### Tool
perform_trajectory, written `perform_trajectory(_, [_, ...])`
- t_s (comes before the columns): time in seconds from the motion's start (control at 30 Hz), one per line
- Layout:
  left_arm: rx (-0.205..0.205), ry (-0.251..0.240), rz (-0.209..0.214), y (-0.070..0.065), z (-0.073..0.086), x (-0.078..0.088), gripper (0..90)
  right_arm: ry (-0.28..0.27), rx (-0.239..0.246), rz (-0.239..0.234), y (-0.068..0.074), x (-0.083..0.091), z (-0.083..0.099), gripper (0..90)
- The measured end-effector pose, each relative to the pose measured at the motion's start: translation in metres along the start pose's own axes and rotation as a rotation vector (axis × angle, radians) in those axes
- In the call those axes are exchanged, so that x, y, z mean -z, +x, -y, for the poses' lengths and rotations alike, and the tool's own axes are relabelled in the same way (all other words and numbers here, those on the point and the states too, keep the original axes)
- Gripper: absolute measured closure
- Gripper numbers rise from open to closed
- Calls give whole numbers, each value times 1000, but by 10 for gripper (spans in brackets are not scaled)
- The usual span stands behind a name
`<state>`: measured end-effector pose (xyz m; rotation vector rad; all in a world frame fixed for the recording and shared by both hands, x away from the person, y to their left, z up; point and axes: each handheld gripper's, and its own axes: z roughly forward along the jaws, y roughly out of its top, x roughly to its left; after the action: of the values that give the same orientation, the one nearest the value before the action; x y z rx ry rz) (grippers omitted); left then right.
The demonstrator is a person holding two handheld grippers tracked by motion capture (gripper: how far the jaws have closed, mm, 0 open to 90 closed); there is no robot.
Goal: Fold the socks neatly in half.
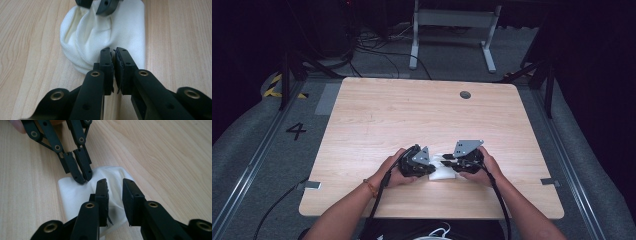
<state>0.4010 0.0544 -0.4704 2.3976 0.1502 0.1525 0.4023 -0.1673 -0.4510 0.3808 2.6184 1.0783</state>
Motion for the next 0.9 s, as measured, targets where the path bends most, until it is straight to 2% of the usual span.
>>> perform_trajectory(0.07, [-2, 0, 0, 1, 0, 0, 841, 23, -15, 2, -3, -8, 3, 789])
perform_trajectory(0.17, [-5, 4, -8, 3, 0, 0, 845, 25, -55, -3, -9, -12, 8, 802])
perform_trajectory(0.23, [2, -1, -7, 5, 1, -1, 847, 32, -62, -2, -9, -12, 8, 803])
perform_trajectory(0.33, [20, -7, -5, 10, 0, -3, 850, 49, -48, 23, -9, -12, 8, 804])
perform_trajectory(0.4, [20, -10, -5, 13, -2, -5, 854, 55, -57, 37, -11, -12, 10, 805])
perform_trajectory(0.5, [19, -7, -4, 19, -5, -9, 859, 50, -79, 45, -15, -11, 13, 813])
perform_trajectory(0.63, [55, -34, 6, 27, -6, -14, 867, 41, -98, 62, -22, -13, 17, 827])
perform_trajectory(0.7, [59, -39, 9, 32, -6, -16, 870, 39, -109, 67, -26, -14, 18, 829])
perform_trajectory(0.9, [76, -33, -17, 40, -10, -20, 873, 40, -129, 100, -36, -17, 18, 832])
